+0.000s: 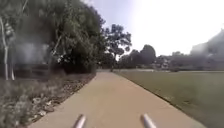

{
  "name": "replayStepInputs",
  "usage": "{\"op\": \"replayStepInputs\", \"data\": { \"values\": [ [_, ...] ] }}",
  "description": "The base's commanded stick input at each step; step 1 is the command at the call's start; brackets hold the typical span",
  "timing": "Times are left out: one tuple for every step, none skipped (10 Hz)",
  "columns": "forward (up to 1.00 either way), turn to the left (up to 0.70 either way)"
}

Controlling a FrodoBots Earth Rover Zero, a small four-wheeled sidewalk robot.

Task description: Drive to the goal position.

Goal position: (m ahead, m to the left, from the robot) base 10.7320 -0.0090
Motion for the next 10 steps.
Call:
{"op": "replayStepInputs", "data": {
  "values": [
    [0.70, 0.00],
    [0.70, 0.00],
    [0.70, 0.00],
    [0.70, 0.00],
    [0.70, 0.00],
    [0.70, 0.00],
    [0.70, 0.00],
    [0.70, 0.00],
    [0.70, 0.00],
    [0.70, 0.00]
  ]
}}
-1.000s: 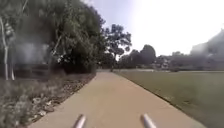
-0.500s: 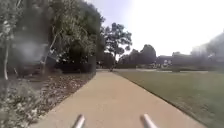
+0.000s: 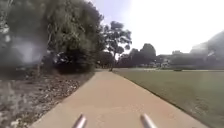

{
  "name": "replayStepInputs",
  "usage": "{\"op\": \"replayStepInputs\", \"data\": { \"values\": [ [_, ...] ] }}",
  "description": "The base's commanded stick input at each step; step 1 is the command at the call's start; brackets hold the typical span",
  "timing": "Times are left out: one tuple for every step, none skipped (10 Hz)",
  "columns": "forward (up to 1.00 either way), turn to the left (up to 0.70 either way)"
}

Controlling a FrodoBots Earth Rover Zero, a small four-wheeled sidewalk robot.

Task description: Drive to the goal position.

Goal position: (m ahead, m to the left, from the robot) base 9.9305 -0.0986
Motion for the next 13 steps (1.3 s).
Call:
{"op": "replayStepInputs", "data": {
  "values": [
    [0.70, 0.00],
    [0.70, 0.00],
    [0.70, 0.00],
    [0.70, 0.00],
    [0.70, 0.00],
    [0.70, 0.00],
    [0.70, 0.00],
    [0.70, 0.00],
    [0.70, 0.00],
    [0.70, 0.00],
    [0.70, 0.00],
    [0.70, 0.00],
    [0.70, 0.00]
  ]
}}
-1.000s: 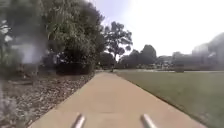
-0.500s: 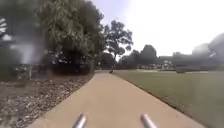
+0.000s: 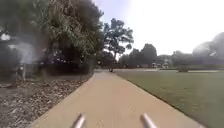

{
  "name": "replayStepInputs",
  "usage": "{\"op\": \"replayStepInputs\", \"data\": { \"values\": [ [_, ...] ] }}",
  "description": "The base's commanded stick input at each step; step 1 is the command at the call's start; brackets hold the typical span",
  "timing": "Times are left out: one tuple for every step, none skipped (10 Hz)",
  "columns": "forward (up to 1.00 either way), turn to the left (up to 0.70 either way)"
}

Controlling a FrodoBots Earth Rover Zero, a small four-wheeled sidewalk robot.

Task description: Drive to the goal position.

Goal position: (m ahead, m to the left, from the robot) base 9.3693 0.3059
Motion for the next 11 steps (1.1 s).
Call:
{"op": "replayStepInputs", "data": {
  "values": [
    [0.70, 0.00],
    [0.70, 0.00],
    [0.70, 0.00],
    [0.70, 0.00],
    [0.70, 0.00],
    [0.70, 0.00],
    [0.70, 0.00],
    [0.70, 0.25],
    [0.70, 0.10],
    [0.70, 0.00],
    [0.70, 0.00]
  ]
}}
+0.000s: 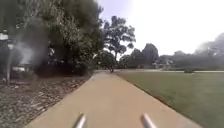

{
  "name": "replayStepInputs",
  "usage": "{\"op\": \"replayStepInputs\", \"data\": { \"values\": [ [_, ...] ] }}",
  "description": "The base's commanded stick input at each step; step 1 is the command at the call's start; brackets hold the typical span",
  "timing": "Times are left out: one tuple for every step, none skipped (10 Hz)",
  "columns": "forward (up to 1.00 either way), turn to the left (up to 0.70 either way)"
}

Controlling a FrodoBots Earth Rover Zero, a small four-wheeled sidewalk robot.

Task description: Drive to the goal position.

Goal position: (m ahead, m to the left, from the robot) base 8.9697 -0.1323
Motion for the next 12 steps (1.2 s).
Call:
{"op": "replayStepInputs", "data": {
  "values": [
    [0.70, 0.27],
    [0.70, 0.23],
    [0.70, 0.19],
    [0.70, 0.13],
    [0.70, 0.05],
    [0.70, 0.00],
    [0.70, 0.00],
    [0.70, 0.00],
    [0.70, 0.00],
    [0.70, 0.00],
    [0.70, 0.00],
    [0.70, 0.00]
  ]
}}
